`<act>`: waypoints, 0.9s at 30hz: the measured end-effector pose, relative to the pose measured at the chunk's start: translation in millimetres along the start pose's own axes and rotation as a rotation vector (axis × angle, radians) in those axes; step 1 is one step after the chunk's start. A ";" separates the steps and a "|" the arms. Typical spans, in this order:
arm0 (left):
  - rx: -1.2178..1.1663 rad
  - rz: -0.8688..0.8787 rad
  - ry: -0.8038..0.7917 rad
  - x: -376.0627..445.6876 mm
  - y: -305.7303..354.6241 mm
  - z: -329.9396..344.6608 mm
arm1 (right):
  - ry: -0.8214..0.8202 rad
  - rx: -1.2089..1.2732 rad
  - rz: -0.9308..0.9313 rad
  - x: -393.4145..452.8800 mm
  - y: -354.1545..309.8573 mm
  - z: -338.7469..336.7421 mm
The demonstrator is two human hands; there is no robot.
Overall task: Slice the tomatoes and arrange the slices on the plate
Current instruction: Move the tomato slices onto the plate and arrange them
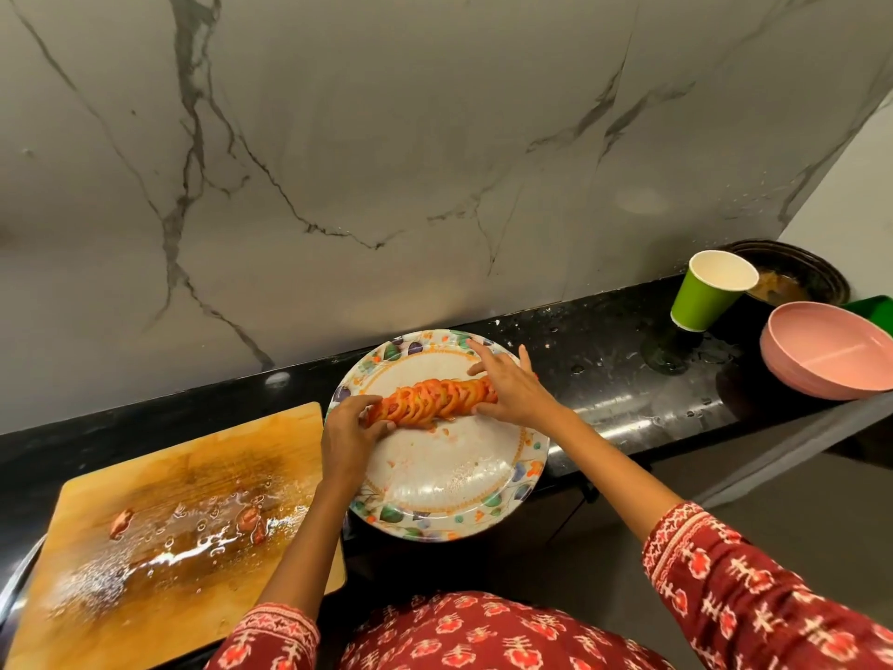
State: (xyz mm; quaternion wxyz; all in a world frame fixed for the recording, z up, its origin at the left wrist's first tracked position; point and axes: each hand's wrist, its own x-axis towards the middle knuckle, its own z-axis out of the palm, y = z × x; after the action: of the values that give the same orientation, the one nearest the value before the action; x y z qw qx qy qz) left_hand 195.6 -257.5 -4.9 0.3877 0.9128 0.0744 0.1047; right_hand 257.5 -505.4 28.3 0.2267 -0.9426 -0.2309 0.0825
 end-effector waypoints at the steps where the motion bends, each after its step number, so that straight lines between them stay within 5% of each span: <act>1: 0.000 -0.010 -0.001 0.9 -0.6 -0.1 | 0.002 0.007 0.002 1.0 0.7 -0.2; 27: 0.108 0.038 -0.103 3.6 19.0 8.6 | -0.054 0.027 -0.064 17.9 -3.5 4.4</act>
State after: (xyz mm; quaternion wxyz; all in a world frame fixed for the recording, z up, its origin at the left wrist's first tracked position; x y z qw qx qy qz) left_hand 202.3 -275.8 3.5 0.3392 0.9378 0.0428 0.0605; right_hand 270.7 -492.4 25.1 0.2357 -0.9289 -0.2660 0.1037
